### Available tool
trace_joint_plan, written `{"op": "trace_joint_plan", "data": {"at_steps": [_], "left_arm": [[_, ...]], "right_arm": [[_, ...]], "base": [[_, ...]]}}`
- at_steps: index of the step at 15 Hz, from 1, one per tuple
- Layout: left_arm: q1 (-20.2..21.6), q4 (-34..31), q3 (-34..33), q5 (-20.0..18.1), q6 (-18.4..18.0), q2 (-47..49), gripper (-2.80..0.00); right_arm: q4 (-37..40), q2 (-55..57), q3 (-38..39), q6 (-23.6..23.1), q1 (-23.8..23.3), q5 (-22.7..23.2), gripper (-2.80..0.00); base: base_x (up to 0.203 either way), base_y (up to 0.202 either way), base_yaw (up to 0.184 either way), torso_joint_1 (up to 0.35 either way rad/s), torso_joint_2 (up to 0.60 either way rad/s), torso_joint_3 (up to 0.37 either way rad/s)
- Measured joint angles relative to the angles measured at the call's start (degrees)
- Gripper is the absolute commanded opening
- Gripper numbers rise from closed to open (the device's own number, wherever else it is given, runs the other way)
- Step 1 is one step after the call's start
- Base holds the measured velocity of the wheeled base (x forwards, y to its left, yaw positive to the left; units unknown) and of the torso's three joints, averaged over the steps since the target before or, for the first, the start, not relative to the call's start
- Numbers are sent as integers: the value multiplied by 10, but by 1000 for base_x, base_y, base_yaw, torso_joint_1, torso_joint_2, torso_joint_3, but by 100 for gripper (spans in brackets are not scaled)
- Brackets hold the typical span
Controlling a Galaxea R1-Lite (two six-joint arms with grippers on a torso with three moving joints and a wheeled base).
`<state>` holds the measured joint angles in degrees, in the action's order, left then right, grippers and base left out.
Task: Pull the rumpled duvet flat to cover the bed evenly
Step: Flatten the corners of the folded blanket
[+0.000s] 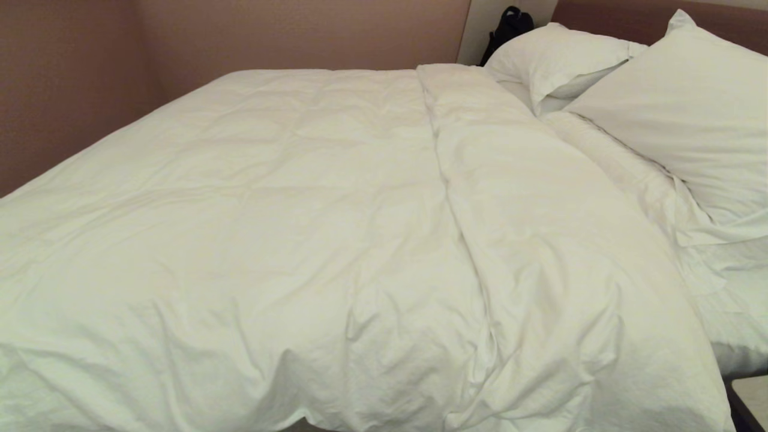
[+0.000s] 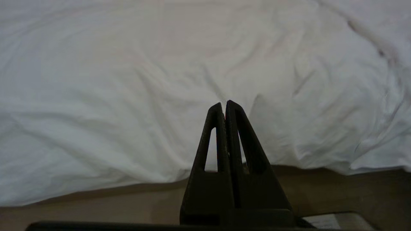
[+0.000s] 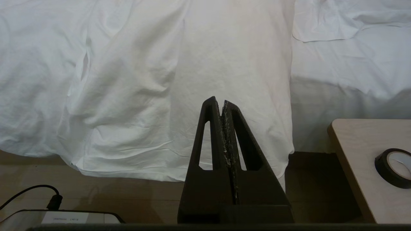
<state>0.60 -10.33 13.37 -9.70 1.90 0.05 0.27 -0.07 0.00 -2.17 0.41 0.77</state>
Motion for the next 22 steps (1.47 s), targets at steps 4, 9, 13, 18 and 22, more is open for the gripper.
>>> {"op": "trace_joint_plan", "data": {"at_steps": [4, 9, 13, 18, 22], "left_arm": [[0, 2, -55, 25, -4, 0, -280], [0, 5, -82, 63, 2, 0, -280], [0, 1, -88, 93, -9, 0, -280], [0, 2, -98, 95, -24, 0, -280], [0, 4, -98, 96, -24, 0, -280]], "right_arm": [[0, 0, 0, 0, 0, 0, -280], [0, 0, 0, 0, 0, 0, -280], [0, 0, 0, 0, 0, 0, -280], [0, 0, 0, 0, 0, 0, -280], [0, 0, 0, 0, 0, 0, -280]], "base": [[0, 0, 0, 0, 0, 0], [0, 0, 0, 0, 0, 0], [0, 0, 0, 0, 0, 0], [0, 0, 0, 0, 0, 0], [0, 0, 0, 0, 0, 0]]}}
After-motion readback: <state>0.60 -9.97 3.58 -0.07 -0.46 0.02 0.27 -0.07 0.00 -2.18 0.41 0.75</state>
